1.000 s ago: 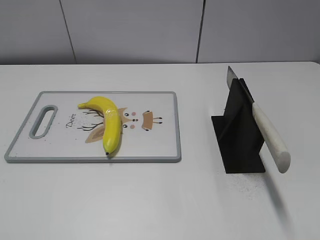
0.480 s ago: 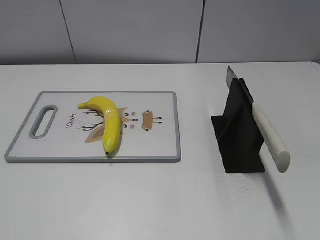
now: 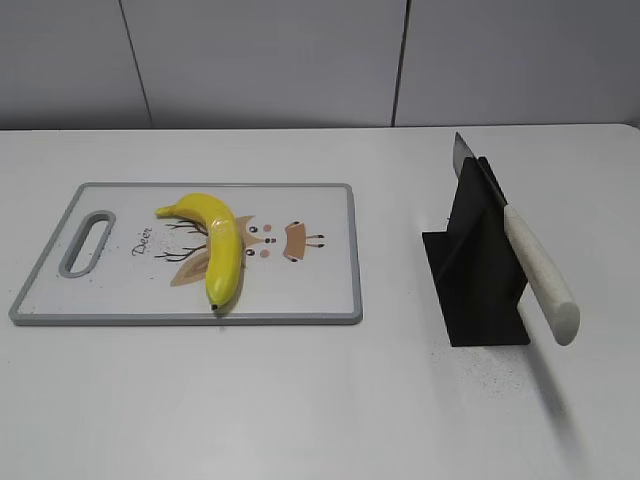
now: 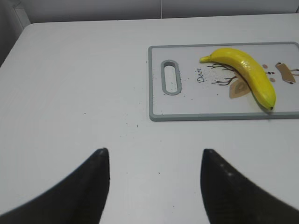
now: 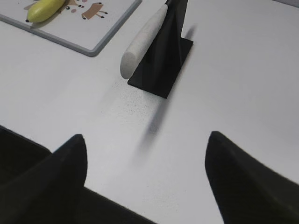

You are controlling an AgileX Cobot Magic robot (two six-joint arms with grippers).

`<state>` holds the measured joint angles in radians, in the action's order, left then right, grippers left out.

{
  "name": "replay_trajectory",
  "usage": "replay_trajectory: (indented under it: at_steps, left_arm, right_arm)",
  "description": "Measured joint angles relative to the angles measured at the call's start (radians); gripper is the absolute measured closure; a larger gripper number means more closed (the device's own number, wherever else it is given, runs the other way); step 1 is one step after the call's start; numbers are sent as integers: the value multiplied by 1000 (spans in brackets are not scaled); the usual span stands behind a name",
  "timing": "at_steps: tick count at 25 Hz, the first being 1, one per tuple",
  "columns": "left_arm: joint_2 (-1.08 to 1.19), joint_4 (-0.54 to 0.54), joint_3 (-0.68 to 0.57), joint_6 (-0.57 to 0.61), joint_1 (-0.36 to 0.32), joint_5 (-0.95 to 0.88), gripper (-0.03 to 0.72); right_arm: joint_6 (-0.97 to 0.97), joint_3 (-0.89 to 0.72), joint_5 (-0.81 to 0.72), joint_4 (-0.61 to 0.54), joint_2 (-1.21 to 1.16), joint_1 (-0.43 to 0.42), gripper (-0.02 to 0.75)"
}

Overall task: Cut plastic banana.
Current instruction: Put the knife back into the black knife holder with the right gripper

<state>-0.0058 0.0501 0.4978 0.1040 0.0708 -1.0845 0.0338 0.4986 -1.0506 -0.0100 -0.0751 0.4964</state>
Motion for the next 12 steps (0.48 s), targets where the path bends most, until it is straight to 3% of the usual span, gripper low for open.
replay_trajectory:
  at_steps: [12]
  left_arm:
    - [0,0,0,0,0,0,118]
  right_arm:
    - [-1,0,-1,-2,81,-10,146]
